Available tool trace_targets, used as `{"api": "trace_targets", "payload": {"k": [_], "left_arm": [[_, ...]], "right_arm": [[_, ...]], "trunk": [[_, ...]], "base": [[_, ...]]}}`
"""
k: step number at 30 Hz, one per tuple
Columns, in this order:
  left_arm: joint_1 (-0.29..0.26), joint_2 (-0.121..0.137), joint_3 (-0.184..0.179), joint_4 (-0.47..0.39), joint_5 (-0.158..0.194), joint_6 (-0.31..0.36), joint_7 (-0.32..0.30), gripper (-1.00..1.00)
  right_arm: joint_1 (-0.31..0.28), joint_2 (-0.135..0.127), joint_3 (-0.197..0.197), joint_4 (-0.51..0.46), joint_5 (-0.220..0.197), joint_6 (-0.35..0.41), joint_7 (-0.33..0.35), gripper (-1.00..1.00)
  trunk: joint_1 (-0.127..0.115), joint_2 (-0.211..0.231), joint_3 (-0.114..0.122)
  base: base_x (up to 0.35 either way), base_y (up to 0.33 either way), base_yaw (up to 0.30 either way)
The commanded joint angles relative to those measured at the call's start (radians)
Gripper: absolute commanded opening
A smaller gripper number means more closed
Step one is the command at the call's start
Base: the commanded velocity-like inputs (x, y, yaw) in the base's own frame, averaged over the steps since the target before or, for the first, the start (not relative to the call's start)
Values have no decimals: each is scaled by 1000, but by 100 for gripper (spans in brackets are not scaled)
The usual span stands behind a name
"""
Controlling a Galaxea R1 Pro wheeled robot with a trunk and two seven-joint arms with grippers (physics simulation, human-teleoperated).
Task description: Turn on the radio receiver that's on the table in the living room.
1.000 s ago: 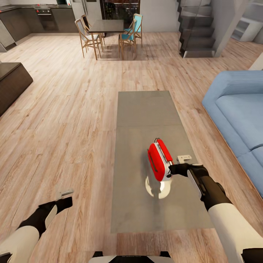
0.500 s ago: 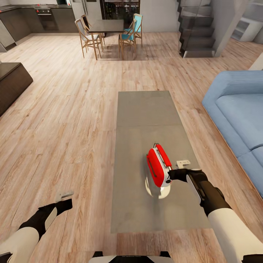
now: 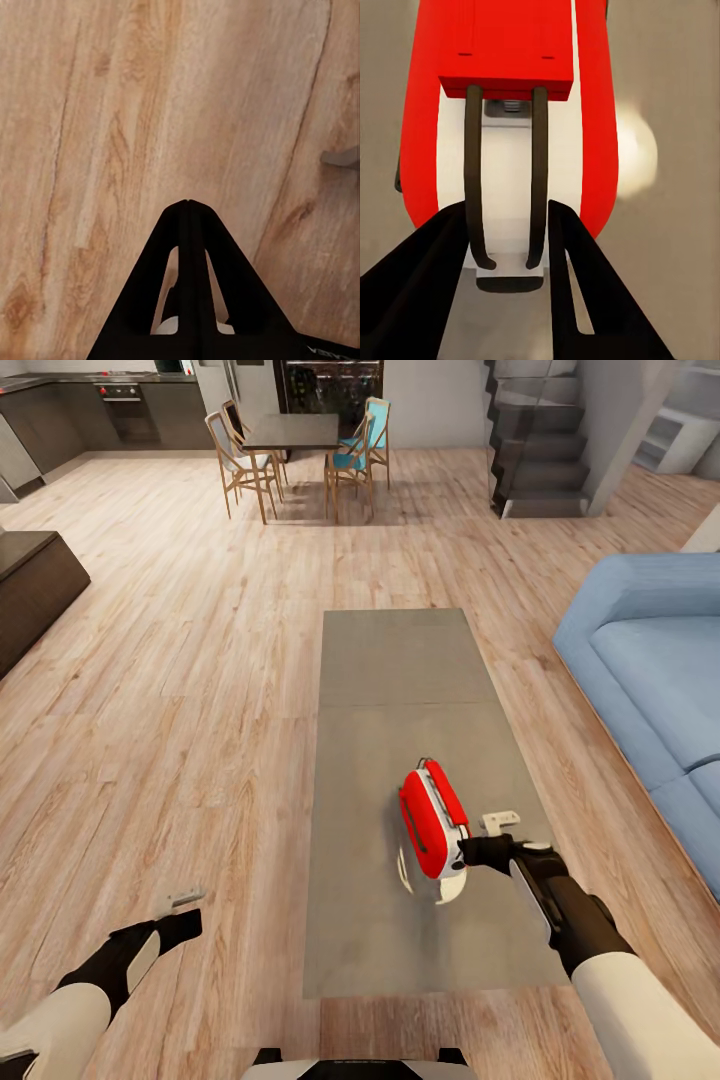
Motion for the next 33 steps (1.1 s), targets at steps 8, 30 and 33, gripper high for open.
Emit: {"api": "trace_targets", "payload": {"k": [8,30,33], "left_arm": [[0,11,3,-1,1,-1,0,-100],[0,3,2,-1,0,-1,2,-100],[0,3,2,-1,0,-1,4,-100]], "right_arm": [[9,0,1,0,-3,-16,-2,-100],[9,6,1,0,-3,-16,-2,-100],[9,6,1,0,-3,-16,-2,-100]], "trunk": [[0,0,0],[23,-42,-19],[27,-49,-22]], "base": [[0,0,0],[0,0,0],[0,0,0]]}}
